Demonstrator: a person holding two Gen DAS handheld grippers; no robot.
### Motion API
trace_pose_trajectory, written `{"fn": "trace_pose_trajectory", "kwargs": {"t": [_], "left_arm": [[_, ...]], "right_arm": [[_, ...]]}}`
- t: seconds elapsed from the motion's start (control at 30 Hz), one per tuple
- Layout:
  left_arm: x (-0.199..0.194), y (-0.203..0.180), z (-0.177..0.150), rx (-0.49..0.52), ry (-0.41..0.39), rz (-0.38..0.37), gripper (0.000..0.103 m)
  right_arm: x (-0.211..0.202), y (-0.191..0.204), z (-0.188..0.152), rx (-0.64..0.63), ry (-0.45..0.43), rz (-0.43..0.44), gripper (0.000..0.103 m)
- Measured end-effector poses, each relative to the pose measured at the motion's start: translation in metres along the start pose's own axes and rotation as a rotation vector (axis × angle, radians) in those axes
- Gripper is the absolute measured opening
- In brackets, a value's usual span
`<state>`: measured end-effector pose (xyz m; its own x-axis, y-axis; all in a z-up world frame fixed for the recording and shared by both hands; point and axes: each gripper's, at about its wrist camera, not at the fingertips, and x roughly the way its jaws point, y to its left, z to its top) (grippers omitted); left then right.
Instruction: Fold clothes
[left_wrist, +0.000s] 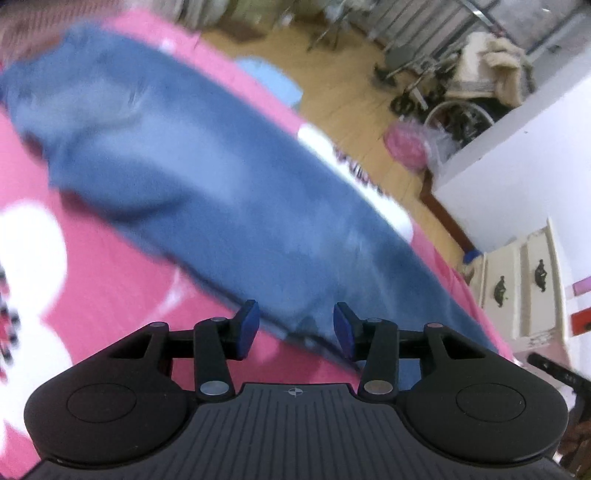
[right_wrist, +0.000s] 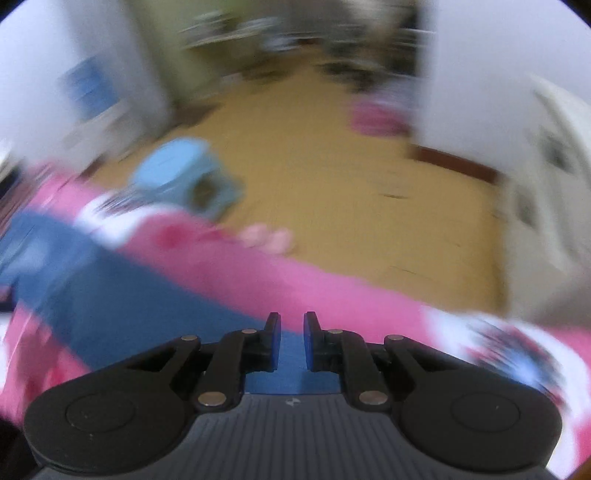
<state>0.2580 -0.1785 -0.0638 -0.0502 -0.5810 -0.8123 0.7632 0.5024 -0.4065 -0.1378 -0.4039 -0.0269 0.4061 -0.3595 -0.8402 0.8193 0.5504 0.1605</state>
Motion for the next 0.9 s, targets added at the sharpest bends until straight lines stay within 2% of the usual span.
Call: {"fn": "trace_pose_trajectory", "kwargs": {"t": [0.07,0.13,0.27,0.37,0.5,0.6,0.67,0.73,0.77,0.83,0.9], "left_arm": [[0.012,-0.007,0.003,0.045,-0.024,0.003,0.044],[0.028,-0.009,0.004,0.076,-0.025,0.009,0.044],[0.065,0.007,0.001,0.049,0.069,0.056,0.041],[0.063,0.02,0.006,-0.005,0.058,0.038,0.042],[0.06,0.038,0.012,-0.077,0.042,0.013,0.043],[0.058,0.052,0.016,-0.13,0.031,-0.006,0.044],[0.057,0.061,0.019,-0.166,0.023,-0.018,0.043],[0.056,0.07,0.022,-0.202,0.015,-0.03,0.036],[0.055,0.074,0.023,-0.22,0.011,-0.037,0.036],[0.044,0.077,0.027,-0.258,0.004,-0.046,0.039],[0.028,0.077,0.03,-0.263,-0.056,-0.087,0.043]], "right_arm": [[0.029,0.029,0.002,-0.102,0.054,0.037,0.013],[0.058,0.046,-0.004,-0.198,0.117,0.001,0.012],[0.077,0.054,-0.009,-0.297,0.184,-0.047,0.011],[0.07,0.074,0.003,-0.396,0.239,-0.081,0.012],[0.059,0.113,0.017,-0.474,0.19,0.064,0.012],[0.075,0.148,0.017,-0.553,0.182,0.135,0.013],[0.101,0.16,0.008,-0.593,0.25,0.104,0.013],[0.124,0.16,-0.005,-0.627,0.319,0.06,0.014],[0.124,0.158,-0.008,-0.64,0.308,0.069,0.014],[0.125,0.163,-0.003,-0.664,0.347,0.062,0.014],[0.128,0.167,0.003,-0.686,0.393,0.048,0.015]]}}
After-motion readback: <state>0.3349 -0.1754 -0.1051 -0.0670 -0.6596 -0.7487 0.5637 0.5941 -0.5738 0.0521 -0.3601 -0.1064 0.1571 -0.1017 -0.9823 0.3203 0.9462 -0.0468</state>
